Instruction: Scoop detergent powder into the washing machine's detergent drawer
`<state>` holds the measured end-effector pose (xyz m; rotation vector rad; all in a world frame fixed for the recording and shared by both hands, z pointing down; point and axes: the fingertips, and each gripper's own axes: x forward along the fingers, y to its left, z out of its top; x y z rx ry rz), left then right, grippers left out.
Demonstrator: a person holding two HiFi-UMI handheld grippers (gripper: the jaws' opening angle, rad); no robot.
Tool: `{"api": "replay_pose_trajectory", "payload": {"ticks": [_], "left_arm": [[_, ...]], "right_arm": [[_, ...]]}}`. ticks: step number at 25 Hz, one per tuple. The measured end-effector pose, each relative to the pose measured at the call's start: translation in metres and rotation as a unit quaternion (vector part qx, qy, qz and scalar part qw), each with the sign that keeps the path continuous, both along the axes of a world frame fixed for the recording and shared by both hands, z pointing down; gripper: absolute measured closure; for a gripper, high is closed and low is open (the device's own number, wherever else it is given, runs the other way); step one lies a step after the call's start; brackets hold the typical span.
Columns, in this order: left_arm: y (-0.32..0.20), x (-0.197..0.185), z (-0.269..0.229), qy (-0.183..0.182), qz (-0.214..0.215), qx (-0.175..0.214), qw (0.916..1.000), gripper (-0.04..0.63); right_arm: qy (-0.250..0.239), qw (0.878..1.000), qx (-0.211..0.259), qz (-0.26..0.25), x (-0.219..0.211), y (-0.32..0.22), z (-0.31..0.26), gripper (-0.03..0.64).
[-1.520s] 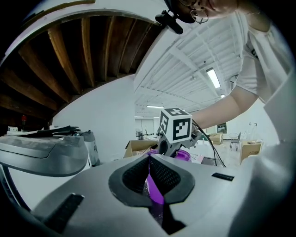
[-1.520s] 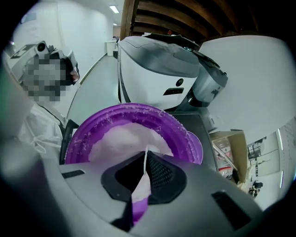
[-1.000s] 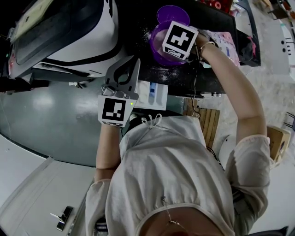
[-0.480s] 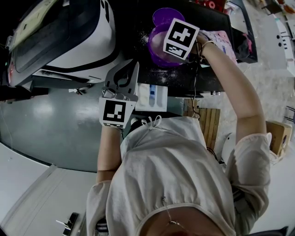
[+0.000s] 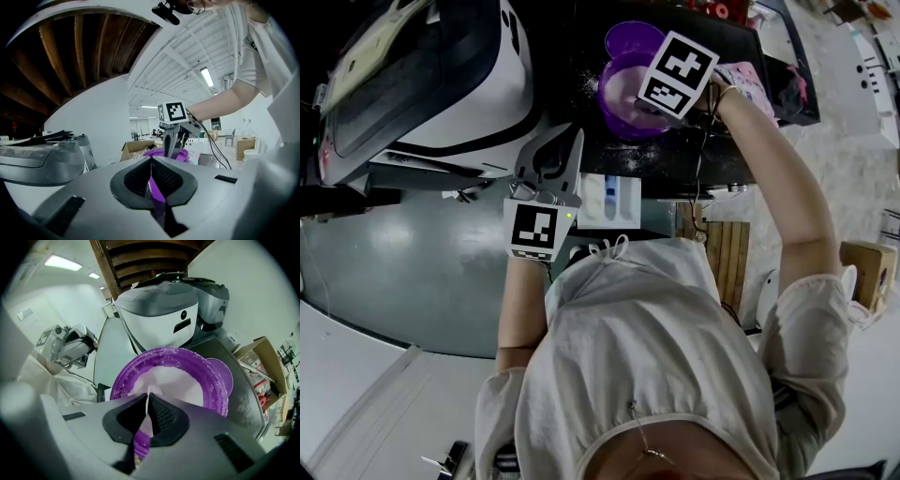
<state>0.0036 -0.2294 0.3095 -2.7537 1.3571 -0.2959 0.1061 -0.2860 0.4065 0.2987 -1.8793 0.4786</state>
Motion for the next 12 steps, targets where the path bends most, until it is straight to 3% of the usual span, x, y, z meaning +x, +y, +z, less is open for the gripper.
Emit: {"api": "replay_pose_trajectory", "payload": {"ticks": [7, 12], "left_arm": [[0.001, 0.004, -0.009, 0.001, 0.011, 0.013, 0.9999, 0.572], [0.006, 0.011, -0.013, -0.009, 0.022, 0.017, 0.9996, 0.572]], "right_arm": [[-0.078, 0.993, -0.02, 0.085, 0.007, 0.001, -0.021, 0.604], [-0.144, 0.978, -0.036, 0.147, 0.015, 0.004, -0.034, 0.604]]}}
